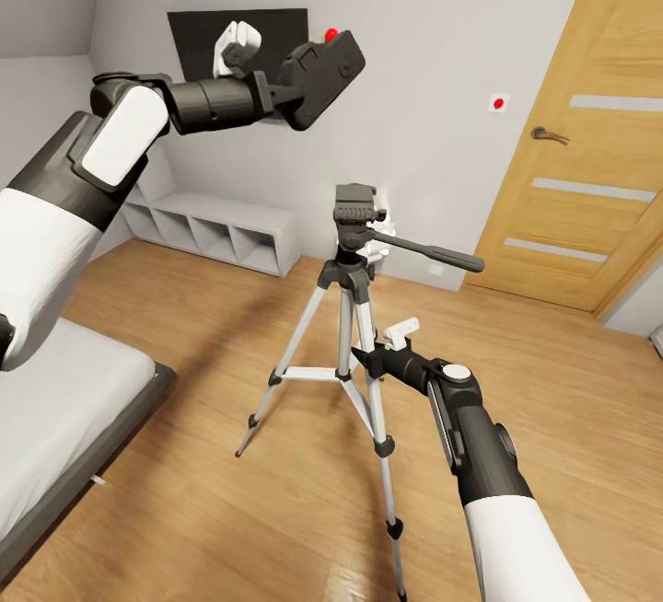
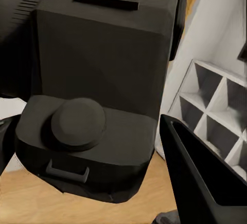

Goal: Attach the digital camera to the camera tripod in the bedroom.

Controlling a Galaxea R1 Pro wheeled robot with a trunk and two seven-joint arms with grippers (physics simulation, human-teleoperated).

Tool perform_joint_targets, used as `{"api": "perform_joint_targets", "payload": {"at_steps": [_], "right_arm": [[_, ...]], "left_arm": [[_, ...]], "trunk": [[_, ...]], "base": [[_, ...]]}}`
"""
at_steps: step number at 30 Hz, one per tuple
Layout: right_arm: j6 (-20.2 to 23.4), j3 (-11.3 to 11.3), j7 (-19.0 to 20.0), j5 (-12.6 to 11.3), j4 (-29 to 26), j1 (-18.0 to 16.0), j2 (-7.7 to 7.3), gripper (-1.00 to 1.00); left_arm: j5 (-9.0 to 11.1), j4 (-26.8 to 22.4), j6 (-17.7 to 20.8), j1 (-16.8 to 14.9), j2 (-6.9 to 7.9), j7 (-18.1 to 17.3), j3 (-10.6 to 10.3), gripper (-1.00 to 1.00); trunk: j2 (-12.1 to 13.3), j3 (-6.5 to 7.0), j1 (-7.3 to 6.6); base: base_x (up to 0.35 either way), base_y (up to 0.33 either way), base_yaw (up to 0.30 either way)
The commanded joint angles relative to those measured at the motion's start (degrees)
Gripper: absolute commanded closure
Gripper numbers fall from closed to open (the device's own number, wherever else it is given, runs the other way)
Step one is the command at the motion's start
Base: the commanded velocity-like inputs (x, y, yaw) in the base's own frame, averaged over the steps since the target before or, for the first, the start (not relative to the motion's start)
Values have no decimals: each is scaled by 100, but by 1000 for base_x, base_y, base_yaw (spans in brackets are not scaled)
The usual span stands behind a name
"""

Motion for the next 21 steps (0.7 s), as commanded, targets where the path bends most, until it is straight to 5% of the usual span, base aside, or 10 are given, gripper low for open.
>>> {"api": "perform_joint_targets", "payload": {"at_steps": [1,5,10,14,21], "right_arm": [[154,-33,46,267,175,-4,8,100],[154,-33,46,266,175,-2,8,100],[154,-33,45,266,172,-2,8,100],[154,-33,47,266,163,-1,8,100],[154,-33,46,266,158,-4,8,100]], "left_arm": [[-5,-24,10,-8,5,-25,-17,100],[-137,-139,23,-8,5,-39,-77,100],[-762,-295,24,-9,44,-191,-441,100],[-1364,-353,58,-10,61,-706,-713,100],[-1789,-211,20,-15,84,-1729,-802,100]], "trunk": [[-5,-8,2],[-5,-8,2],[-5,-8,2],[-5,-8,2],[-5,-8,2]], "base": [[0,0,0],[0,0,0],[0,0,0],[0,0,0],[0,0,0]]}}
